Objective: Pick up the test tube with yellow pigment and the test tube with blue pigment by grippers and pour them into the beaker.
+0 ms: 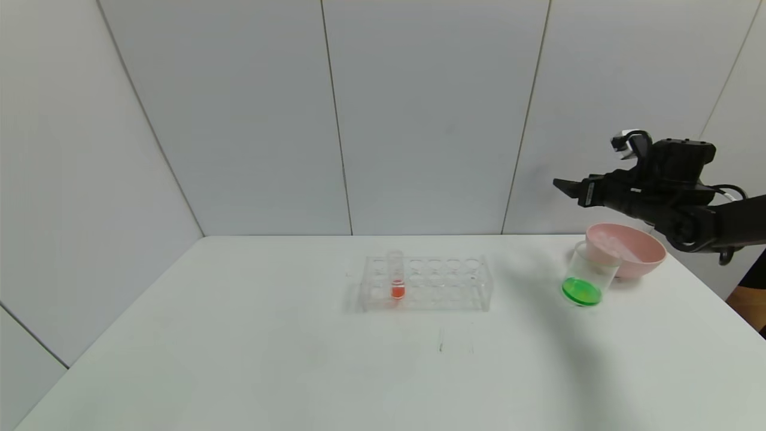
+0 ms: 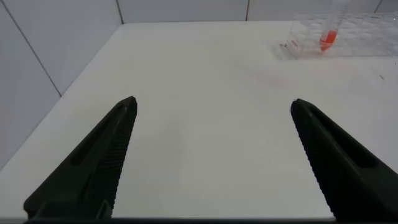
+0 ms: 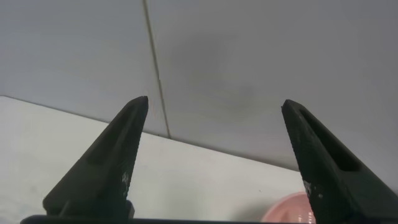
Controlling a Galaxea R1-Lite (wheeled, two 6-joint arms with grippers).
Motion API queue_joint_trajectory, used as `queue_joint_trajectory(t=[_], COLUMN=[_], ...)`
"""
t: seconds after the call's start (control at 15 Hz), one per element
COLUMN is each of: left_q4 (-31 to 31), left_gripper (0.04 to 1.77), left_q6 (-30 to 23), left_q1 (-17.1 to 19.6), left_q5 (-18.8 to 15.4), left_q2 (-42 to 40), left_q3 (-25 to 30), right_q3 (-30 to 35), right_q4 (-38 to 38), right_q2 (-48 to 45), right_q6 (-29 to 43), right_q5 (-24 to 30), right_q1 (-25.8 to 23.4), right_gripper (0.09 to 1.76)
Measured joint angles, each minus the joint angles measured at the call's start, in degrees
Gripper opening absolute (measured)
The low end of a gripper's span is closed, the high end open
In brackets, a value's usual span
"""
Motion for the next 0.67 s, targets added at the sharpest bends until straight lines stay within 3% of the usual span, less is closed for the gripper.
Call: queue_joint_trajectory(t=[0.27,0.67], left_q4=[0.0,0.0], left_gripper=[1.76,1.76], left_q6=[0.0,0.0], left_q1=[0.0,0.0], left_q5=[0.0,0.0], left_q2=[0.0,0.0], left_q3=[0.0,0.0], right_q3=[8.4,31.2], right_q4=[-6.0,-17.8], right_q2=[-6.6,-26.6], right_q6=[1.7,1.7], right_q5=[-4.5,-5.2], right_q1=[4.9,4.4], right_gripper=[1.61,1.66])
